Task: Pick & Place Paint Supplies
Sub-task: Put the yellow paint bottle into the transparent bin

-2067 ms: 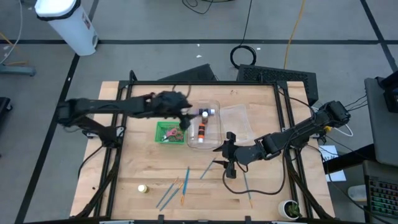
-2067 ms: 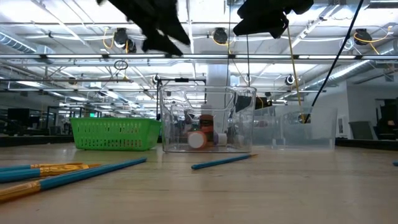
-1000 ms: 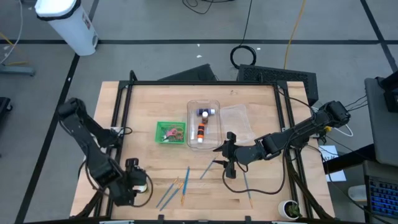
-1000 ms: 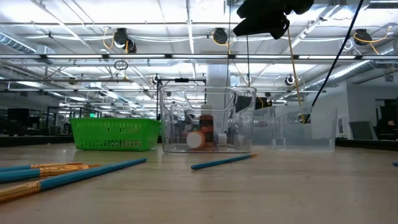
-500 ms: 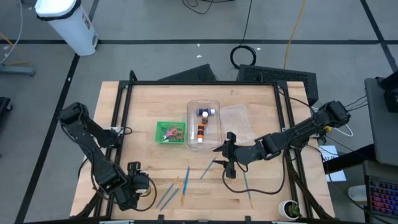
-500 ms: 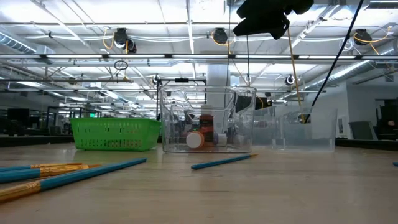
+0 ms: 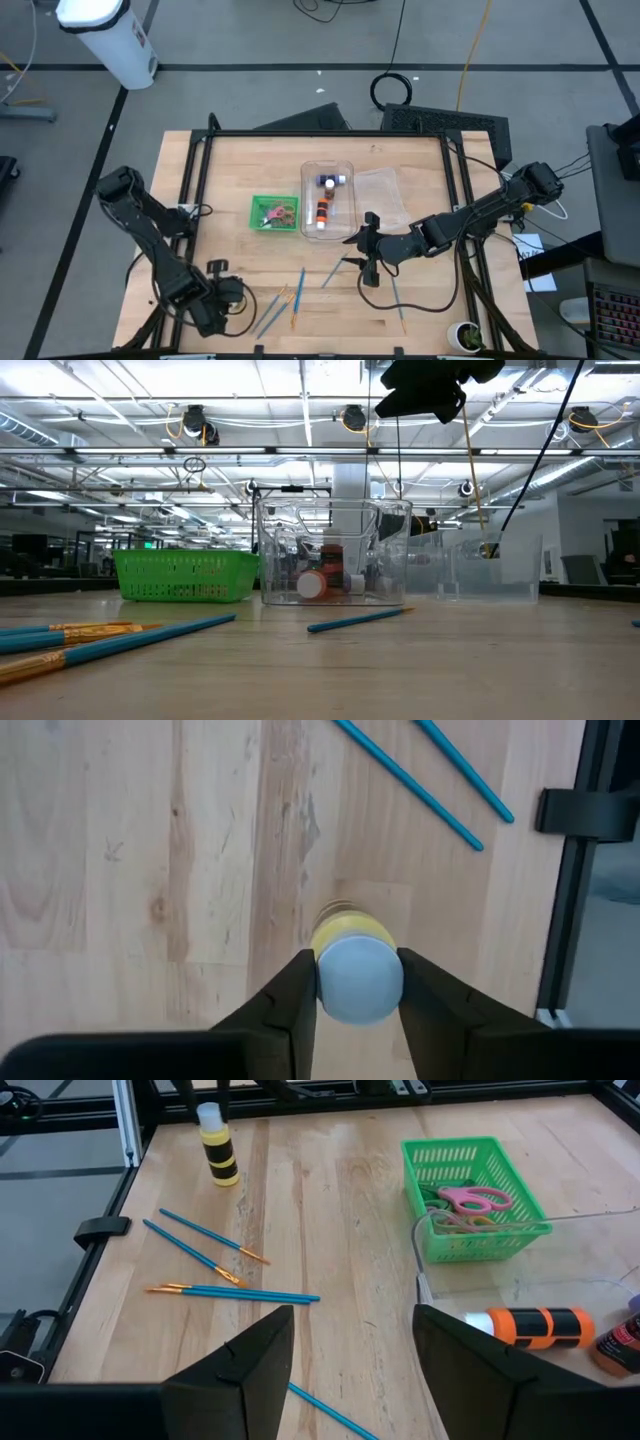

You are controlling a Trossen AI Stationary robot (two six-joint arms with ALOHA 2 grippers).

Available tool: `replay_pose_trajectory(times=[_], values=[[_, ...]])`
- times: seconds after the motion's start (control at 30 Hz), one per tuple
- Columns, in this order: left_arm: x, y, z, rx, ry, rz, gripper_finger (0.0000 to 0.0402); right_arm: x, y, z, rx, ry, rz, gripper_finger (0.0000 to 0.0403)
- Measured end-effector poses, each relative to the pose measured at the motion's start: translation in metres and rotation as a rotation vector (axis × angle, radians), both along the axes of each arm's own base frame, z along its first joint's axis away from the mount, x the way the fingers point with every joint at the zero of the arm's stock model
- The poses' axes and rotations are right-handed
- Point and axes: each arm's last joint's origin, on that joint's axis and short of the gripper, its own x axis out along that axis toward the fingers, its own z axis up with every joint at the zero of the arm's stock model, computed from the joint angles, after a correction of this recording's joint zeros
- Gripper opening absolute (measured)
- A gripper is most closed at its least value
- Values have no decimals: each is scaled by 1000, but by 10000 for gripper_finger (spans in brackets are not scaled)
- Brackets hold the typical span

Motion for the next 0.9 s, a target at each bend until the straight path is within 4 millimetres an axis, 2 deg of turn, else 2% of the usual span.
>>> replay_pose_trajectory(times=[0.1, 0.27, 0.47, 0.6, 0.73, 0.9], values=[[12, 8, 9, -32, 0, 13, 115, 0, 0, 0, -1, 0, 0, 196], [41, 31, 50, -78, -126, -20, 115, 0, 0, 0, -1, 0, 0, 196], [79, 85, 120, -14, -349, -12, 115, 0, 0, 0, -1, 0, -1, 196], [98, 127, 154, 77, -480, -34, 115, 0, 0, 0, -1, 0, 0, 196], [109, 173, 162, 174, -505, 8, 115, 0, 0, 0, -6, 0, 2, 196], [121, 225, 149, 205, -460, 89, 115, 0, 0, 0, -15, 0, 7, 196]])
